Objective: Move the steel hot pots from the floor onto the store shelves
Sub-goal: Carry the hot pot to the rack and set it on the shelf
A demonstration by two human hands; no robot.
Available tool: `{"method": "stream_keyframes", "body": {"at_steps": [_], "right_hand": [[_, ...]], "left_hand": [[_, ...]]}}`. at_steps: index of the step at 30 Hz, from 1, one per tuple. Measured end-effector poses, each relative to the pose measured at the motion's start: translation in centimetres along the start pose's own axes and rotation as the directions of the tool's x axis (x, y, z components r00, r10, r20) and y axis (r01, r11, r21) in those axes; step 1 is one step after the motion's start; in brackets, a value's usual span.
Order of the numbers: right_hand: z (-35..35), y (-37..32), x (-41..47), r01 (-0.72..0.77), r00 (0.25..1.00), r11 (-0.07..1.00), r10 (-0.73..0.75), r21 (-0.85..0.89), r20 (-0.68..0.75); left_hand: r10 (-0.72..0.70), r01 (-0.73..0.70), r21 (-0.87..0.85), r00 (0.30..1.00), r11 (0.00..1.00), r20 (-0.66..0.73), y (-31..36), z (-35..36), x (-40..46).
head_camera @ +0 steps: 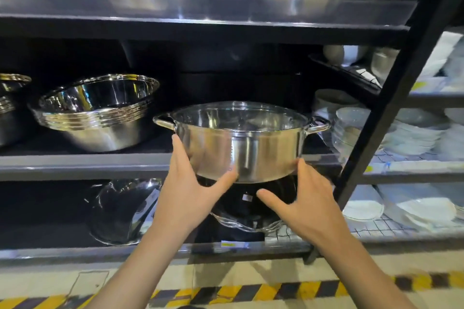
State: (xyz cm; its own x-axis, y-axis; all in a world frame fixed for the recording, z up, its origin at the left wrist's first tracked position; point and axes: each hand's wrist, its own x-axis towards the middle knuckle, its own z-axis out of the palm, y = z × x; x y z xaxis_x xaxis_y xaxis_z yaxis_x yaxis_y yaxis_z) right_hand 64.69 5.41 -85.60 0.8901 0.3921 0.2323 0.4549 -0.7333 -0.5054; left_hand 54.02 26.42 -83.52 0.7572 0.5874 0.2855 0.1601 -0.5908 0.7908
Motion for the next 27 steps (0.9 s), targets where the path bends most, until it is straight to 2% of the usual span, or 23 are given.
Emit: {"method": "stream_keyframes", "body": {"at_steps": [2,4,8,15,20,24,27], "right_hand": [[0.3,-0.7,1.1,-0.01,0.998,0.998,0.006,-0.063,-0.058],[0.6,-0.7,2.3,-0.034,0.997,0.991,0.025,-0.128,-0.069],[1.0,-1.0,5.0,-0.007,1.0,0.971,0.004,-0.237,-0.014],[2.3,-1.6,9.6,-0.013,0.999,0.948,0.027,-0.318,0.04],[3.3,-1.4,12.1,-0.062,0.997,0.901,0.08,-0.43,0.023],[2.7,-1.3,13.5,-0.049,0.975,0.873,0.147,-0.485,0.166],[1.3,-2.0,13.4,-0.003,0.972,0.901,0.103,-0.433,0.209]], "left_hand": [[0.026,-0.028,0.227,1.0,0.973,0.011,-0.2,0.4,0.2],[0.044,-0.035,0.421,0.999,0.907,-0.013,-0.3,0.8,1.0],[0.044,-0.024,0.583,0.999,0.812,-0.021,-1.1,1.8,3.8],[0.061,-0.06,0.683,0.998,0.727,0.023,-2.7,3.9,9.3],[0.007,-0.055,0.724,0.998,0.688,0.068,-3.2,4.9,12.3],[-0.084,-0.04,0.744,0.988,0.667,0.129,-2.9,4.3,13.3],[-0.014,-0.133,0.749,0.982,0.649,0.187,-1.8,2.6,12.5]]}}
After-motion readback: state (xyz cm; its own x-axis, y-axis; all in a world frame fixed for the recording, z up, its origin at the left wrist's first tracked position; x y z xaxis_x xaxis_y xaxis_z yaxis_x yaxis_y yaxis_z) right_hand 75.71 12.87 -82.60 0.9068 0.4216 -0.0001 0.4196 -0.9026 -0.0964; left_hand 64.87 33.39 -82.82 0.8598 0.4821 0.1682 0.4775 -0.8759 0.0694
